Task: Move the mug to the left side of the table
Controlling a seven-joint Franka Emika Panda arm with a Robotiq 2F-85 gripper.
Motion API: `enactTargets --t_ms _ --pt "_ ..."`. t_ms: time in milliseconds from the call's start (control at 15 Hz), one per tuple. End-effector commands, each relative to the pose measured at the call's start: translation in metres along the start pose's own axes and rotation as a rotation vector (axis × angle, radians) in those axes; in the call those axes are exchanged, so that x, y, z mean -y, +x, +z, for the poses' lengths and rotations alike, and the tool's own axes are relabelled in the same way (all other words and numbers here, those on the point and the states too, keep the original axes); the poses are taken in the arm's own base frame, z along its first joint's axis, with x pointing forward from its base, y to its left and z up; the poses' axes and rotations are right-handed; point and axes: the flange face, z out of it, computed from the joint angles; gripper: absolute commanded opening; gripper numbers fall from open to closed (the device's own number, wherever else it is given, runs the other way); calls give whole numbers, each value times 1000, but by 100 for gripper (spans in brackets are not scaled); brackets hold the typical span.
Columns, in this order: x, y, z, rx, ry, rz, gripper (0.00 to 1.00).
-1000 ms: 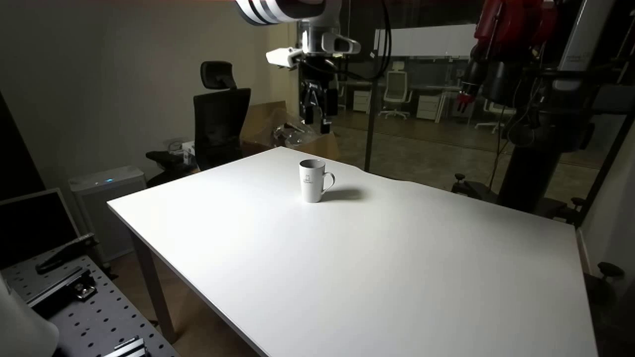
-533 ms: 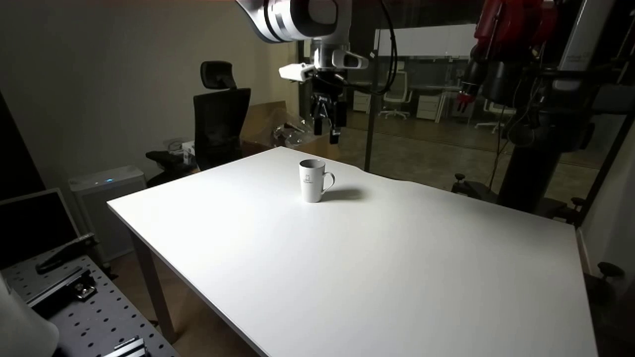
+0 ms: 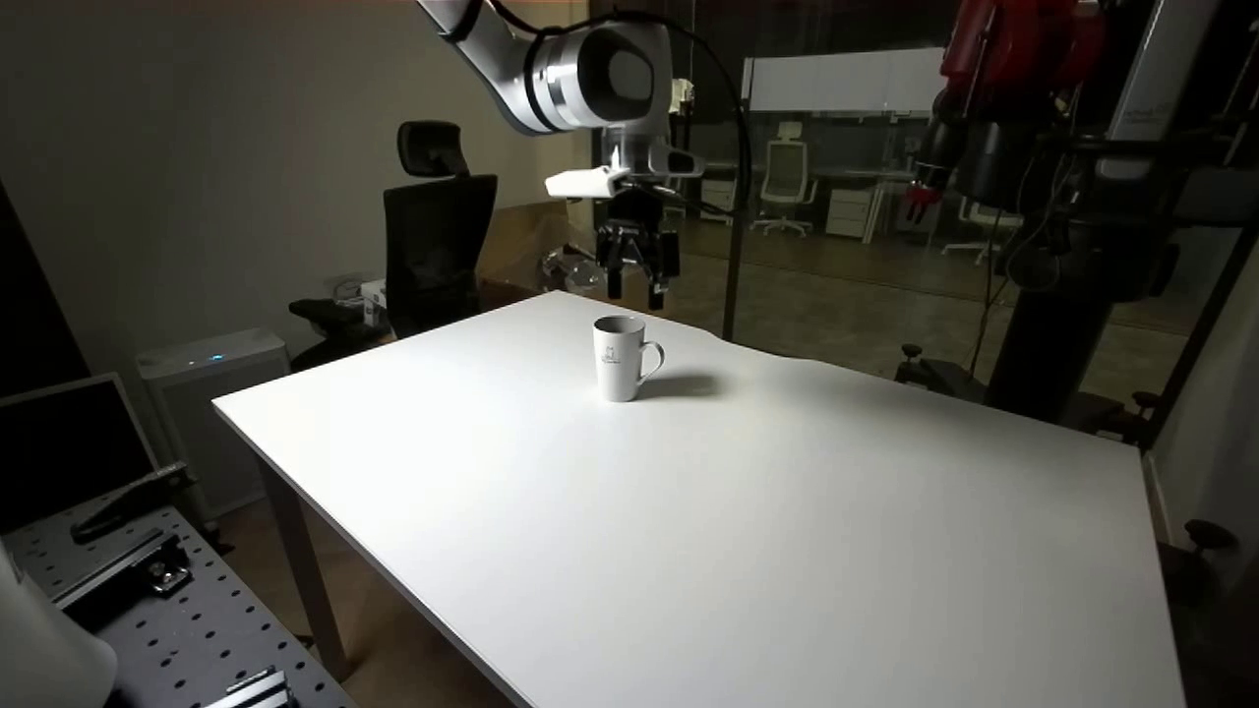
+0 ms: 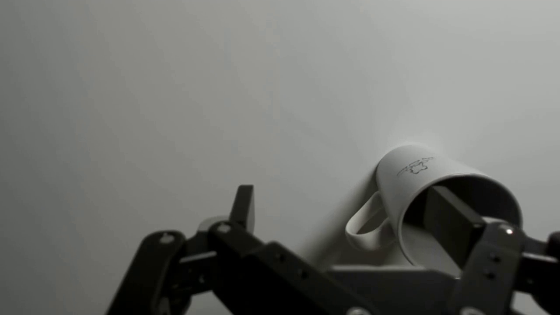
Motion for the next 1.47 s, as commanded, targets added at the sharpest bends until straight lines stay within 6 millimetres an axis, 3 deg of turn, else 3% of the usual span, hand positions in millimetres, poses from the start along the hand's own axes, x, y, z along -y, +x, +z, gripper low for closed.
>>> enactTargets --t_ms 0,1000,1333,1400 --pt "2 6 4 0 -4 -14 100" --pt "32 54 55 -12 -7 -68 100" --pt "51 70 63 2 -26 -116 99" --pt "57 72 63 4 -28 -128 75"
